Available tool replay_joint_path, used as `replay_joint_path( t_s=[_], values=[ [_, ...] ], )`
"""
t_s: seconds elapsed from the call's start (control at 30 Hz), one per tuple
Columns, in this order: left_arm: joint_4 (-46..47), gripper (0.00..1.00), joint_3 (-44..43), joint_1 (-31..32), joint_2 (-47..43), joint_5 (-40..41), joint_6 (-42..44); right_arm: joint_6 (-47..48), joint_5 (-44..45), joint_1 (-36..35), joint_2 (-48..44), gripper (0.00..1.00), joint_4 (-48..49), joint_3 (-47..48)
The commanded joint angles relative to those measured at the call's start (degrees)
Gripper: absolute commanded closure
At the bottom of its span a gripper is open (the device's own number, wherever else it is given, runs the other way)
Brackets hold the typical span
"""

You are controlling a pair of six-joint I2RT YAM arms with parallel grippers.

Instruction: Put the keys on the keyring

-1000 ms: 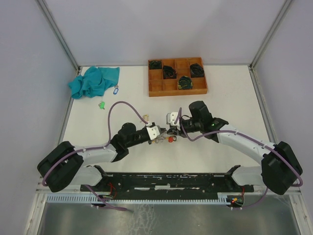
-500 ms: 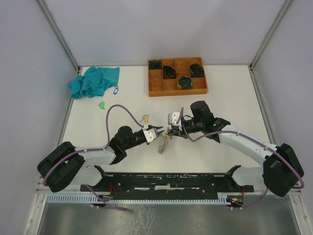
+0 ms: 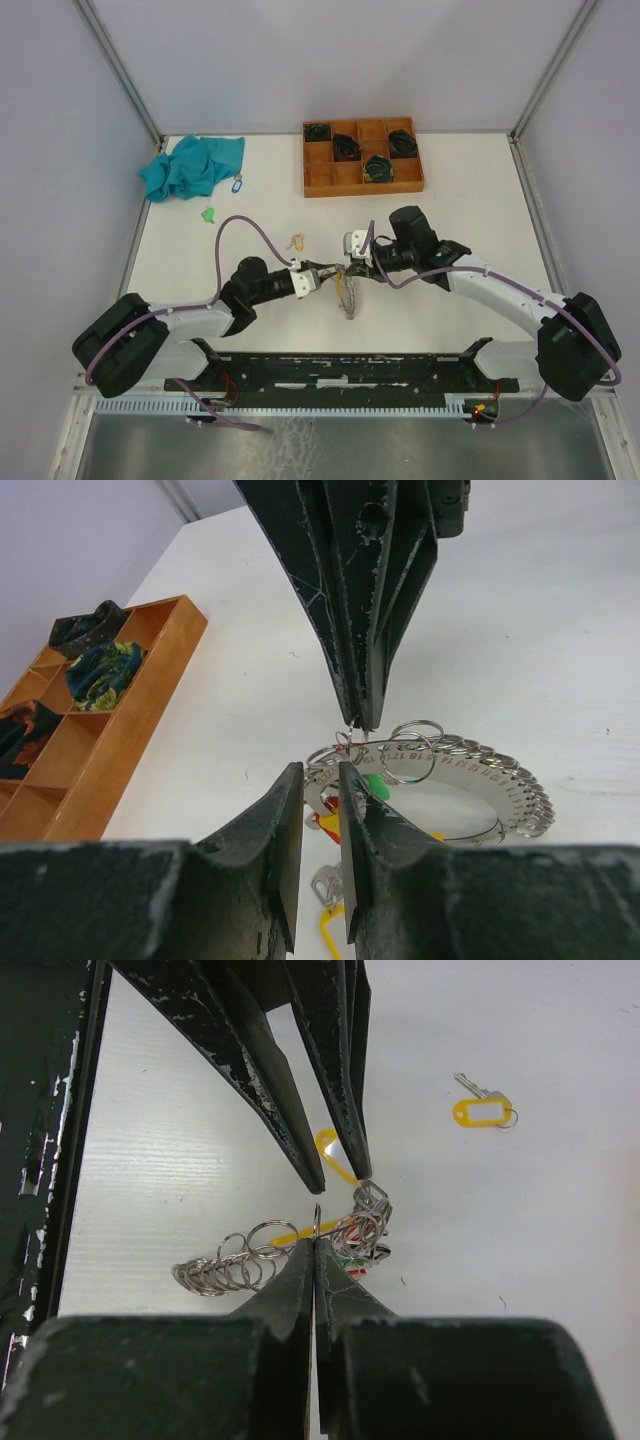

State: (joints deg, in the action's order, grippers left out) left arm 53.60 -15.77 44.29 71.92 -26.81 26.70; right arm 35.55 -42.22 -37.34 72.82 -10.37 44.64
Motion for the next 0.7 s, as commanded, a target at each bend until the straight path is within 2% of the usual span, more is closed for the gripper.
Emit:
replay_joint_path(
  t_s=[0.0,0.67],
  values=[
    [-0.85,0.74,-0.99,-0.7,-1.04,-5.84,3.1,1.51,-0.56,0.25,-1.46,0.99,2.89,0.85],
    [-0.77,0.75,-3.56,-0.79,2.5,-6.76,0.29,1.52,-4.64,0.19,0.17,0.99,2.65,2.02]
  ],
)
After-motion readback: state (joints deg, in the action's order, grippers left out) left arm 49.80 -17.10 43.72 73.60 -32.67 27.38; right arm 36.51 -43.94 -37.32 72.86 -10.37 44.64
